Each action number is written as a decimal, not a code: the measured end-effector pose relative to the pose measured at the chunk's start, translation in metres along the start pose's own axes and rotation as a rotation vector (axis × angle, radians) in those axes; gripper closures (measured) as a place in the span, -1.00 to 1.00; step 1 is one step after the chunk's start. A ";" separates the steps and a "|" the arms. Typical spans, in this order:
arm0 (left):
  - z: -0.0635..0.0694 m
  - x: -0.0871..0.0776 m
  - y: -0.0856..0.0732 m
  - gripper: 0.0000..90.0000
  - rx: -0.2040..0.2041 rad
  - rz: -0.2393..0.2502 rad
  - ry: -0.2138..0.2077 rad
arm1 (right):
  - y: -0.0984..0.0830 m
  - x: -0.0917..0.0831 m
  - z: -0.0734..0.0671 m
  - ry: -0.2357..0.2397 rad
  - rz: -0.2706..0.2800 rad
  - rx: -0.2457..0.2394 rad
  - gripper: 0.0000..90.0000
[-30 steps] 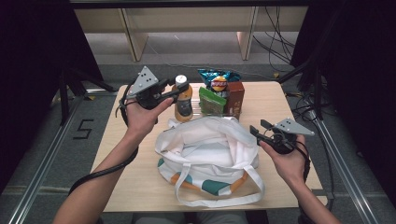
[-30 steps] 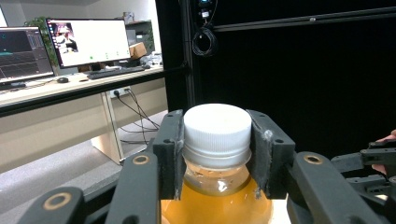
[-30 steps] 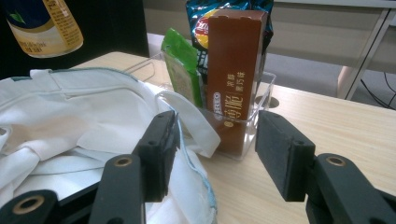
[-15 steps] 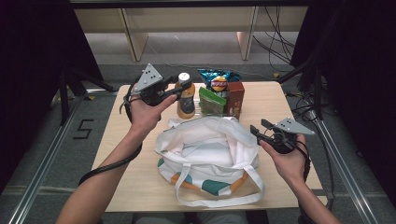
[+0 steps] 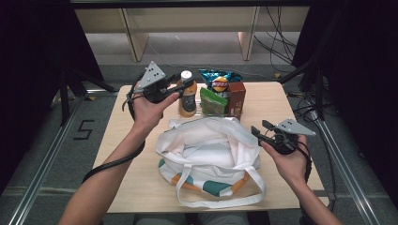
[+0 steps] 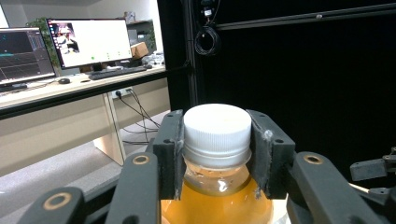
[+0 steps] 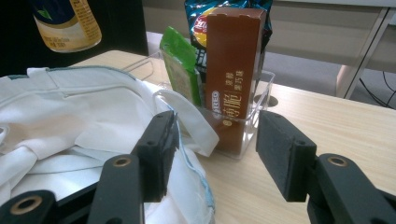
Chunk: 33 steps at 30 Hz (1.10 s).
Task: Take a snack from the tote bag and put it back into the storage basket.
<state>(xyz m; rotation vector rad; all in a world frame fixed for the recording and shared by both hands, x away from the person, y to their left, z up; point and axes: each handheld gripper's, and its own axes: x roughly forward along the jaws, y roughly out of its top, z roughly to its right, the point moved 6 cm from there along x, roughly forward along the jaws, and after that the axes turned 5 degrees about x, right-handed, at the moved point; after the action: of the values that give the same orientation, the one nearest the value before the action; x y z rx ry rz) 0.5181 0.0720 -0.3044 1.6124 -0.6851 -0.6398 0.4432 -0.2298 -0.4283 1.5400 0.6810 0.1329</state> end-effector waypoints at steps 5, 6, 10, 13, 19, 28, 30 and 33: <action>-0.004 0.003 -0.002 0.30 0.002 -0.003 -0.002 | 0.000 -0.001 0.000 -0.012 -0.002 0.011 0.06; -0.005 0.003 -0.003 0.30 0.000 -0.003 -0.002 | 0.000 -0.001 0.000 -0.008 -0.001 0.007 0.06; -0.008 0.006 -0.004 0.30 -0.007 -0.001 -0.007 | 0.000 -0.001 0.000 -0.006 -0.003 0.016 0.06; -0.009 0.006 -0.005 0.30 -0.014 -0.001 -0.008 | 0.000 -0.002 0.000 -0.021 -0.008 0.022 0.06; -0.014 0.009 -0.004 0.30 -0.007 -0.002 -0.012 | 0.000 -0.001 0.001 -0.012 -0.001 0.007 0.06; -0.021 0.014 -0.008 0.30 0.002 -0.018 -0.009 | -0.001 -0.001 0.000 -0.013 -0.009 0.018 0.07; -0.022 0.015 -0.008 0.30 -0.003 -0.014 -0.006 | -0.001 -0.001 0.000 -0.006 -0.008 0.009 0.07; -0.024 0.016 -0.010 0.30 0.002 -0.020 -0.003 | -0.001 0.000 0.000 -0.007 -0.012 0.001 0.07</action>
<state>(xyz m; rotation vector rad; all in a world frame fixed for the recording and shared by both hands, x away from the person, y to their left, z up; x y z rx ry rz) 0.5472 0.0775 -0.3114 1.6221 -0.6731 -0.6561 0.4424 -0.2299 -0.4292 1.5366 0.6850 0.1184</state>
